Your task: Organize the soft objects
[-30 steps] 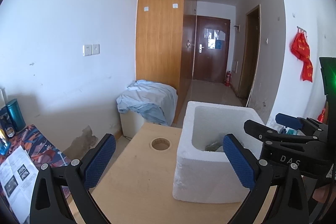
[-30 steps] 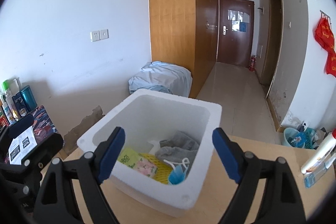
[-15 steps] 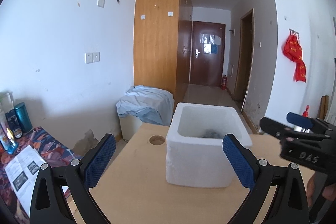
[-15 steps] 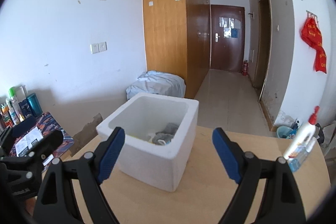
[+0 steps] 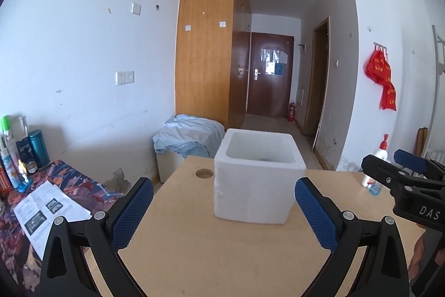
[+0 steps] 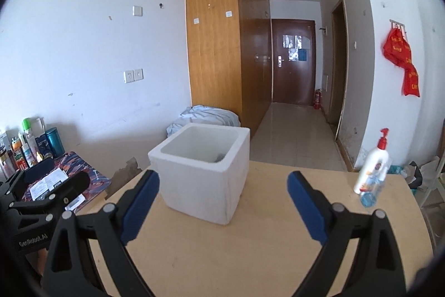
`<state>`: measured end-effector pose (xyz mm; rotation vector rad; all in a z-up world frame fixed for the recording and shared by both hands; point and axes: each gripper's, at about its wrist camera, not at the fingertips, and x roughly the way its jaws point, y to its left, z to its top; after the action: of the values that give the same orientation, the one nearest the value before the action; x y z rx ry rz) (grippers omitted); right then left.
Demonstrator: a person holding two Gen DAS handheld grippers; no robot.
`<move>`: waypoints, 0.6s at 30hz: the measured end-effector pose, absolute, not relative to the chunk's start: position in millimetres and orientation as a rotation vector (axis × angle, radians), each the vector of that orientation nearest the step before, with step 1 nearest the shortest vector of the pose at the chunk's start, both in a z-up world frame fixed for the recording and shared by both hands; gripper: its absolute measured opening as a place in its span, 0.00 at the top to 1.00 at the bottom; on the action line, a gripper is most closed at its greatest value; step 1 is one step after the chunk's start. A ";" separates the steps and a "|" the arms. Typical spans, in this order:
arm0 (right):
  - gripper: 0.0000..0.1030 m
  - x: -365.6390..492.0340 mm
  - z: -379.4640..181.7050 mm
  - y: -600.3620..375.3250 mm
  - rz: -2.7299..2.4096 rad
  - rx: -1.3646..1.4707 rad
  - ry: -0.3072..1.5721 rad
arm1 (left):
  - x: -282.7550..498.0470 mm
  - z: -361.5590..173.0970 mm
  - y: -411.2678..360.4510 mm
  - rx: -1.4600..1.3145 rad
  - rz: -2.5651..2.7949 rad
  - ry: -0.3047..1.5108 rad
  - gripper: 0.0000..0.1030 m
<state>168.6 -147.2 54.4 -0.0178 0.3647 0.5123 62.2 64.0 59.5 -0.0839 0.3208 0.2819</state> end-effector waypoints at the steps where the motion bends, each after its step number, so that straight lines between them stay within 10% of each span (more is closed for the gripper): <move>1: 0.07 162.0 52.9 -150.0 0.508 -0.020 0.361 | 56.8 58.2 61.5 -0.082 0.281 0.322 0.01; 18: 0.02 88.9 42.2 -201.2 0.432 0.013 0.314 | 0.9 46.9 20.2 -0.076 0.172 0.275 0.01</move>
<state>88.9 -201.2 42.2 0.0128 0.3141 0.4323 0.9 20.2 46.9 -0.0762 0.2752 0.1722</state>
